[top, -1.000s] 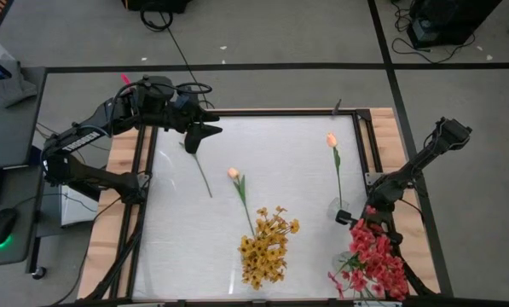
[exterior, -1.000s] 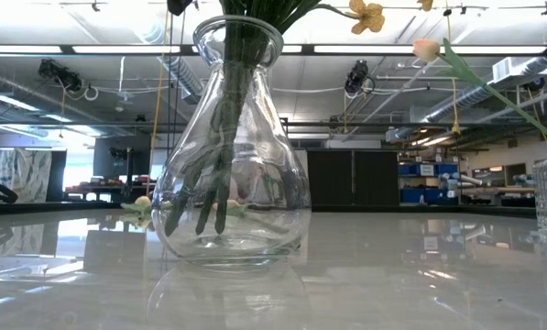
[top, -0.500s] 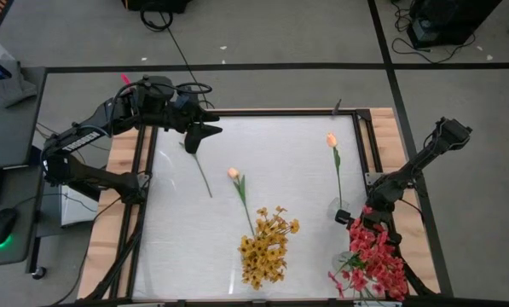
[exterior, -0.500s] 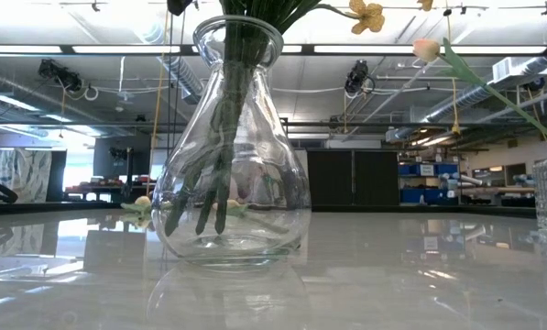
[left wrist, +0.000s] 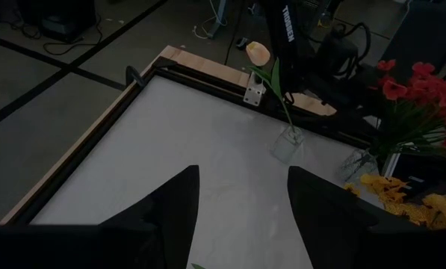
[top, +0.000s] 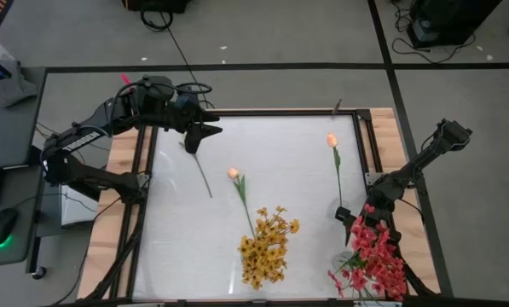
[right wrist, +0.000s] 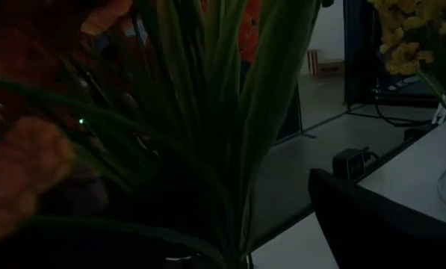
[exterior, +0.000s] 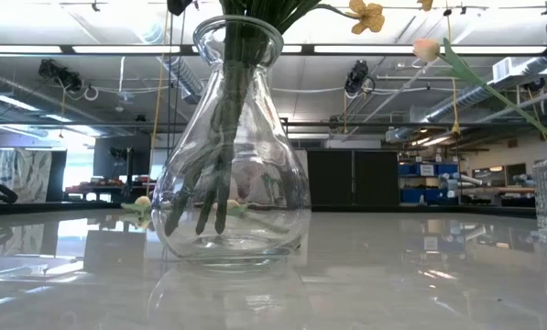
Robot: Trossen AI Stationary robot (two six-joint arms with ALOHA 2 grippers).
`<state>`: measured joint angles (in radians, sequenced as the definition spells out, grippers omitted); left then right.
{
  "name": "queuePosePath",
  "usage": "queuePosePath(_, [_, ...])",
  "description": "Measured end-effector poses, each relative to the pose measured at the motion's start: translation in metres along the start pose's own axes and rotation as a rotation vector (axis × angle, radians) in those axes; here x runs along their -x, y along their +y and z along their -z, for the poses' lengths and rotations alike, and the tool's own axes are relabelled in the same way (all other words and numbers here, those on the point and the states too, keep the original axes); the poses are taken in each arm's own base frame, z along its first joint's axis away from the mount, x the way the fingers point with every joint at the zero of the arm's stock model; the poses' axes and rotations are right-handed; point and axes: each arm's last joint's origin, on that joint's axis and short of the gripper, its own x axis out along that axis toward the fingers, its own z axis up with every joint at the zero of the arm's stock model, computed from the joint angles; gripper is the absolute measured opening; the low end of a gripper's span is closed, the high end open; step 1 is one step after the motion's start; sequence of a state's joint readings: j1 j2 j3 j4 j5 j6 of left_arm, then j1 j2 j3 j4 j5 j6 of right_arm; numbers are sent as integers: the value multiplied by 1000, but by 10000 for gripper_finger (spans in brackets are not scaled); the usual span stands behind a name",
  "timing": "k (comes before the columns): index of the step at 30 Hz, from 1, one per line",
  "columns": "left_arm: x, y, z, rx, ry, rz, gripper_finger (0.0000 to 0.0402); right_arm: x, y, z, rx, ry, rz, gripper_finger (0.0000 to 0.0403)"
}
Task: Sort flowers into vase by color
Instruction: Put the pink flowers into the bottom right transparent vase
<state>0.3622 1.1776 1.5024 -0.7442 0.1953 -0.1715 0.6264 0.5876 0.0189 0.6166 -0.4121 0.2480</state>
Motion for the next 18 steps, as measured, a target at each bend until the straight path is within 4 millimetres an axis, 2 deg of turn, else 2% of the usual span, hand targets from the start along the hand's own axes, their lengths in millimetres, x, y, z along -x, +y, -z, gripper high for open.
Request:
queuePosePath(7, [0, 0, 0, 0, 0, 0, 210, 2, 1, -2, -36, -9, -1, 342])
queuePosePath(18, [0, 0, 0, 0, 0, 0, 210, 8, 3, -2, -64, -4, 6, 346])
